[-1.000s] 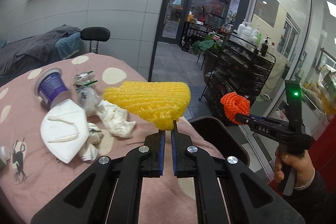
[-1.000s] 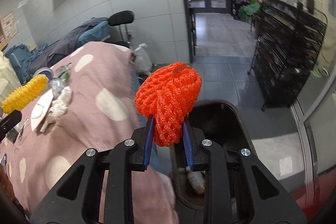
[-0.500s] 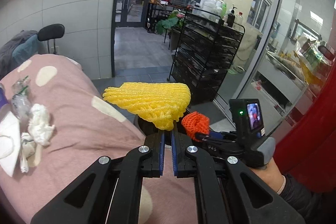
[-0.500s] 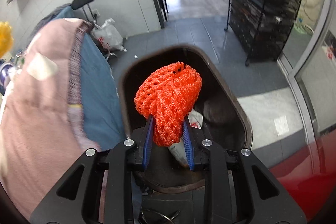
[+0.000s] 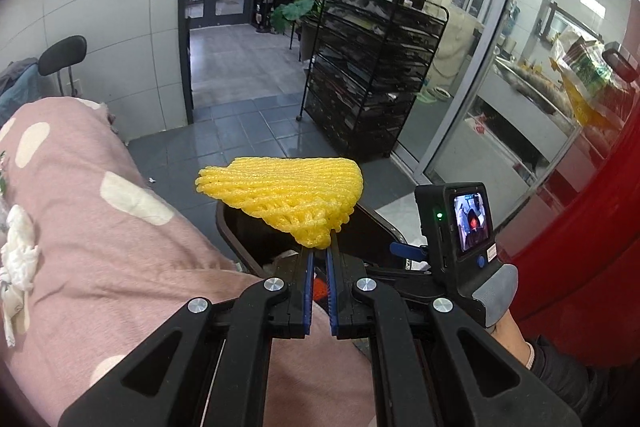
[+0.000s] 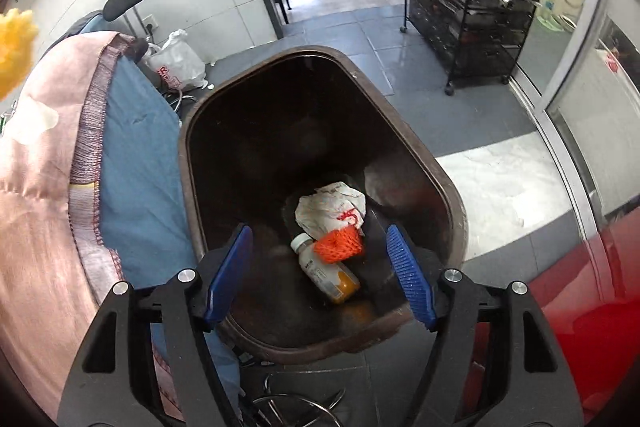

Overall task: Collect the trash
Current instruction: 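Drop the yellow foam net from the left gripper into the bin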

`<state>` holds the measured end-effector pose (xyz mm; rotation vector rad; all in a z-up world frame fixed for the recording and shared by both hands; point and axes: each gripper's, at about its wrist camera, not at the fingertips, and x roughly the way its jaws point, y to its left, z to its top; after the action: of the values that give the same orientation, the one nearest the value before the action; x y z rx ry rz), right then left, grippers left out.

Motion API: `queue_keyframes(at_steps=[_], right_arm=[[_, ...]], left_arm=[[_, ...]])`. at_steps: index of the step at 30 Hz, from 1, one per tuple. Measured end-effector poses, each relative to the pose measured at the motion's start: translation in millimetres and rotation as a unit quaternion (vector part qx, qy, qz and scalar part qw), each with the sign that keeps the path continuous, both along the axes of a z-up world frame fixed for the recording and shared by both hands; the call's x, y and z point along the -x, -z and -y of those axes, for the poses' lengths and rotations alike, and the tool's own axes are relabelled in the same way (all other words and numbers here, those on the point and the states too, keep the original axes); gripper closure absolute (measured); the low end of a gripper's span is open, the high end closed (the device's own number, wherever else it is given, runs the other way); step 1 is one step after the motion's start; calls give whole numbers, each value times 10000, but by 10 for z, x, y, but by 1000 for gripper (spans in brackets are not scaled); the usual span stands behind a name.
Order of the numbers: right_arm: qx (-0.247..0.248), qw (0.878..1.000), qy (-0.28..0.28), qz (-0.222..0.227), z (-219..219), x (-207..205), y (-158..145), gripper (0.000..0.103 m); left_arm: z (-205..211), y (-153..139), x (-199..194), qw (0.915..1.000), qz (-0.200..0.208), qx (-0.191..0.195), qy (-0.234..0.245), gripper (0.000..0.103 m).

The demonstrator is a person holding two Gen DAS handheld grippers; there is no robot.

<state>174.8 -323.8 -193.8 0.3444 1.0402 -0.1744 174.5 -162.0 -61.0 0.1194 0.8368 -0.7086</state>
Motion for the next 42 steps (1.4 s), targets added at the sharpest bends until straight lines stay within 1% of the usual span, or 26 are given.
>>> queue_keyframes(at_steps=[8, 11, 14, 19, 22, 23, 24, 25, 27, 29, 31, 35, 40, 42], right_arm=[[48, 9995, 326, -1, 184, 239, -27, 30], [65, 9989, 460, -7, 266, 308, -27, 29], [76, 9981, 618, -34, 366, 368, -17, 28], [58, 9965, 832, -63, 478, 445, -7, 25], [84, 9959, 895, -46, 520, 463, -19, 24], [90, 9958, 912, -41, 531, 475, -18, 23], [90, 9956, 928, -42, 547, 480, -15, 23], [77, 9955, 941, -47, 558, 480, -9, 23], [52, 9954, 959, -52, 569, 479, 1, 23], [37, 9952, 974, -68, 574, 478, 1, 22], [7, 9950, 994, -102, 584, 471, 11, 22], [28, 9950, 997, -64, 581, 475, -13, 22], [44, 9954, 956, 10, 547, 467, -66, 22], [76, 9958, 912, 60, 521, 464, -110, 22]], left_arm=[[409, 172, -98, 9985, -324, -232, 376, 97], [505, 228, -109, 9978, -337, -348, 453, 97], [567, 303, -144, 9968, -505, -364, 509, 97], [683, 415, -188, 9949, -617, -544, 592, 97], [720, 495, -207, 9935, -715, -620, 636, 94], [735, 523, -204, 9930, -717, -663, 658, 91], [741, 543, -202, 9926, -714, -707, 681, 80], [742, 557, -195, 9924, -714, -730, 694, 59], [719, 557, -182, 9928, -683, -700, 698, 37], [719, 545, -155, 9930, -632, -659, 748, 35], [729, 531, -152, 9931, -577, -675, 768, 30], [696, 437, -102, 9943, -370, -633, 777, 26], [585, 281, -17, 9963, -196, -439, 710, 20], [522, 211, 21, 9972, -107, -360, 652, 19]])
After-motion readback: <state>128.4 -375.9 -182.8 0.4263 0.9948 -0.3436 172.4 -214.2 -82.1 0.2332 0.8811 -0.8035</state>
